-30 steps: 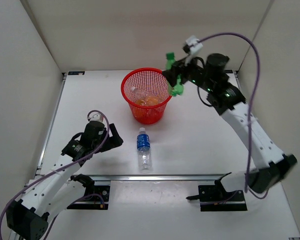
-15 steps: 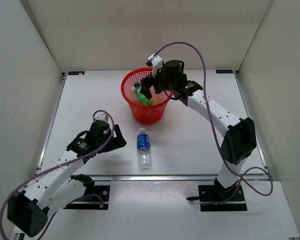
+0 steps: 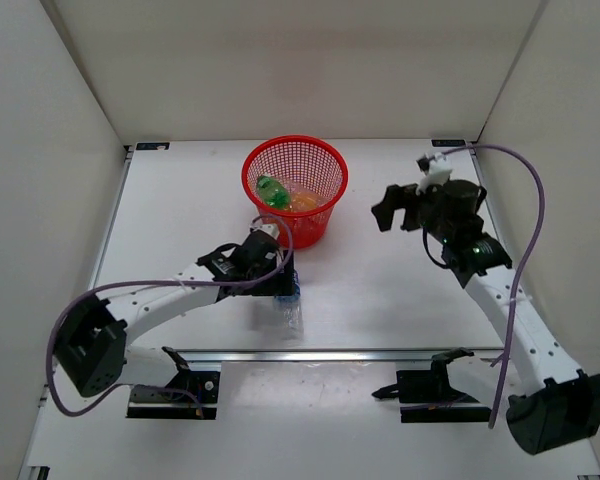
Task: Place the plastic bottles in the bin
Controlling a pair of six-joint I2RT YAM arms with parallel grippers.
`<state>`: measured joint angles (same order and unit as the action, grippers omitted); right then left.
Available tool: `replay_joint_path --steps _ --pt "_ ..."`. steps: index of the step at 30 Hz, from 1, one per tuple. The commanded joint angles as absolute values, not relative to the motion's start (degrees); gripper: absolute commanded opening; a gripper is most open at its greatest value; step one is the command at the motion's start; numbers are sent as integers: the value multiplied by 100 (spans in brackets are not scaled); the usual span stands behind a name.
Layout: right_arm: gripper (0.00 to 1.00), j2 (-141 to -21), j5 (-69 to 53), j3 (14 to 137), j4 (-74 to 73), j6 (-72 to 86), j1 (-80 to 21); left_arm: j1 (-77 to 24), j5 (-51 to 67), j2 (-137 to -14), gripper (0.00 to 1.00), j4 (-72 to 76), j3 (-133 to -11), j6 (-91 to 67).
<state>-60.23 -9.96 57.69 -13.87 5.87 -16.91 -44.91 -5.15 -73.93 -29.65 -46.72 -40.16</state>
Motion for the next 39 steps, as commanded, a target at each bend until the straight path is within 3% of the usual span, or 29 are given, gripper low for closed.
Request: replay_joint_path --steps 1,9,12,15,16,19,22,25,30,37,39 --pt "99 -5495 -1248 5012 -1977 1028 -1310 -4720 -624 -7820 99 -2576 -5044 -3885" --pt "99 -4825 -1406 4403 -2698 940 -571 -5062 -746 -9131 98 -2355 -5255 -3788" --pt "99 -4772 -1179 4333 -2803 915 -554 -5176 -957 -9308 77 -2793 -5702 -3753" --pt "99 -4790 -775 4254 -2970 914 -484 -5194 -1046 -8713 56 -3032 -5801 -3622" --pt "99 -4825 -626 4202 -3040 914 -396 -5133 -889 -8536 55 -3058 -5766 -3578" --pt "99 -4948 -554 4105 -3225 835 -36 -5080 -589 -7544 58 -3260 -6141 -3235" --pt "99 -4983 -755 3920 -3208 852 421 -5011 -712 -7313 63 -3489 -7064 -2867" --pt "100 -5001 -914 3762 -3024 931 501 -4545 -352 -7610 61 -3218 -7821 -2707" --pt "99 -5053 -923 3744 -2866 1063 282 -4219 -949 -8779 61 -3427 -9971 -2418" --pt "99 -5045 -1037 3770 -2874 1072 421 -3718 -940 -9702 65 -2910 -10494 -2549" --pt "99 -5001 -1063 3779 -2848 1072 431 -3657 -1055 -9905 71 -2874 -10581 -2531"
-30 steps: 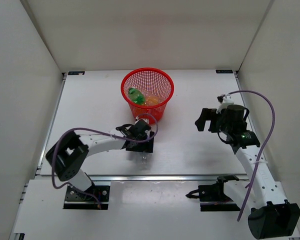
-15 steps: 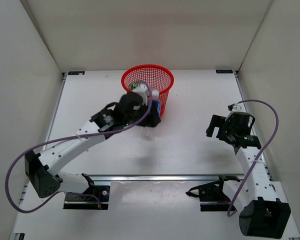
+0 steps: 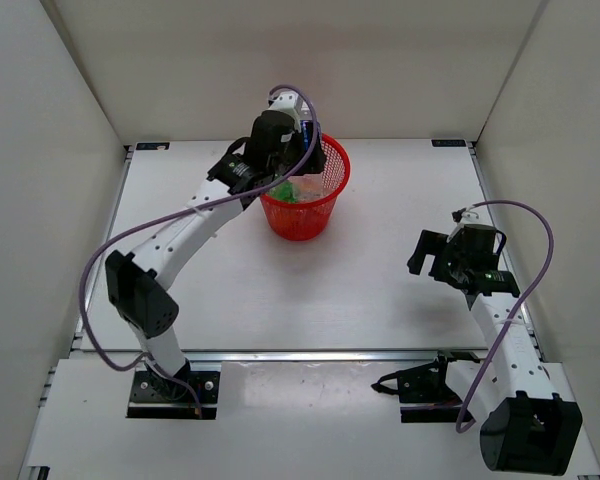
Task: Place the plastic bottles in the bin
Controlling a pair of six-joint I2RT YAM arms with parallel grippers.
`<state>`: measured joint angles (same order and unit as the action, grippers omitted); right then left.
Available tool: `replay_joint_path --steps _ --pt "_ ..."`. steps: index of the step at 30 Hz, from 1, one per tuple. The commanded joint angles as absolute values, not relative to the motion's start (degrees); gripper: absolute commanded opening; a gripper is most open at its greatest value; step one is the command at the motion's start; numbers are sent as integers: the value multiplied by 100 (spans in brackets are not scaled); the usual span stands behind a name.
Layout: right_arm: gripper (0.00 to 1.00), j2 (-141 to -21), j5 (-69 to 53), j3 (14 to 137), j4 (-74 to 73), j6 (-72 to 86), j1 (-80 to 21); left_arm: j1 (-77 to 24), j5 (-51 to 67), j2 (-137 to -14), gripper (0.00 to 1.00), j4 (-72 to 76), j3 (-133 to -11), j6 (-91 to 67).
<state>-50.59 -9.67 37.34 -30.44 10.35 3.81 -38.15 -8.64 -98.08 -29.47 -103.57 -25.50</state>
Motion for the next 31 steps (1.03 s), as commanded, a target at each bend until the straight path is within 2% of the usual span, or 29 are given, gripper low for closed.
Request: replay_joint_path --steps 1,3,8,12,18,21,24,26,31 --pt "99 -5018 -1037 3771 -2882 1064 422 -3613 -1133 -10062 75 -2900 -10652 -2557" --pt "99 -5027 -1002 3779 -2892 1098 413 -3525 -1038 -10335 98 -3005 -10827 -2628" --pt "99 -5045 -958 3832 -2944 1099 316 -3621 -1142 -10249 98 -3120 -10855 -2567" --pt "99 -4992 -1019 3946 -3041 1028 325 -3761 -1669 -9609 99 -3558 -10618 -2435" --pt "99 -5159 -914 4061 -3436 967 325 -3561 -2294 -7265 99 -3972 -7843 -3065" --pt "99 -5107 -730 3991 -3472 1054 325 -2947 -2373 -6034 98 -4656 -6192 -3550" --pt "99 -5054 -825 3964 -3445 941 369 -2348 -2154 -4977 99 -5140 -5224 -3718" --pt "99 -4958 -1019 3850 -3235 905 387 -2084 -2171 -4336 99 -5342 -4940 -3709" --pt "99 -5185 -950 3989 -3287 1160 18 -2003 -2478 -3921 99 -5722 -4702 -3770"
